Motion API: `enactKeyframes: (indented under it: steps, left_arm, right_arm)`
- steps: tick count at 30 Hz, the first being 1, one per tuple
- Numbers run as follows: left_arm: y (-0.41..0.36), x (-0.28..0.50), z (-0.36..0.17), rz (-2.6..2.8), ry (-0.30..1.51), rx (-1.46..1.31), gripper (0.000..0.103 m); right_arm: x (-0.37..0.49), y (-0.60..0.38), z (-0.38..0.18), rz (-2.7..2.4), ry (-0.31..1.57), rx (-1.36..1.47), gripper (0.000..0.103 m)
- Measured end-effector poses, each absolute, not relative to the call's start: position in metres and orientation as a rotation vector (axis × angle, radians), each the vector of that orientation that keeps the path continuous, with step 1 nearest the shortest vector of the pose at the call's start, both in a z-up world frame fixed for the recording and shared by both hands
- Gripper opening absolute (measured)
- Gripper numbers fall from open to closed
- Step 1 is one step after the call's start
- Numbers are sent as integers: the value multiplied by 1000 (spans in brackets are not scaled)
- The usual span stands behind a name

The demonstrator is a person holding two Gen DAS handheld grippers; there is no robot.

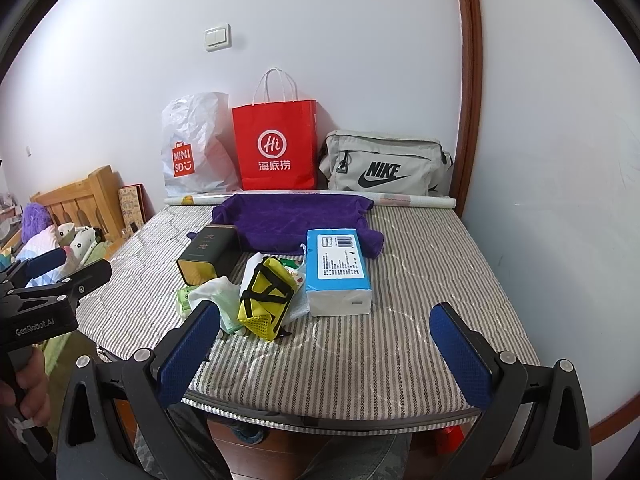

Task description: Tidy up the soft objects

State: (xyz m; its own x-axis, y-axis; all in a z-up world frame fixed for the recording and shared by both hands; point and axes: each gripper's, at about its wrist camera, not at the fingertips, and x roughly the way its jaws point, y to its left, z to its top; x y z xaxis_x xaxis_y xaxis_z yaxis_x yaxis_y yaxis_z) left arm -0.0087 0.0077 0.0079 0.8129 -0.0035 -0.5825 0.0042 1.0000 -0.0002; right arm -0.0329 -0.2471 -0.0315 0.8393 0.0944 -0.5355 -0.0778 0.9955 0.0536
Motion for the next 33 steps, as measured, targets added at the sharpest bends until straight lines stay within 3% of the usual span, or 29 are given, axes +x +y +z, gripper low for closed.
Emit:
enactKeyframes:
  steps: [33]
  left_arm:
    - [14,9,-4,-10,654,-21,103]
  right_arm:
    - [-25,-246,-37,121,564,37,103]
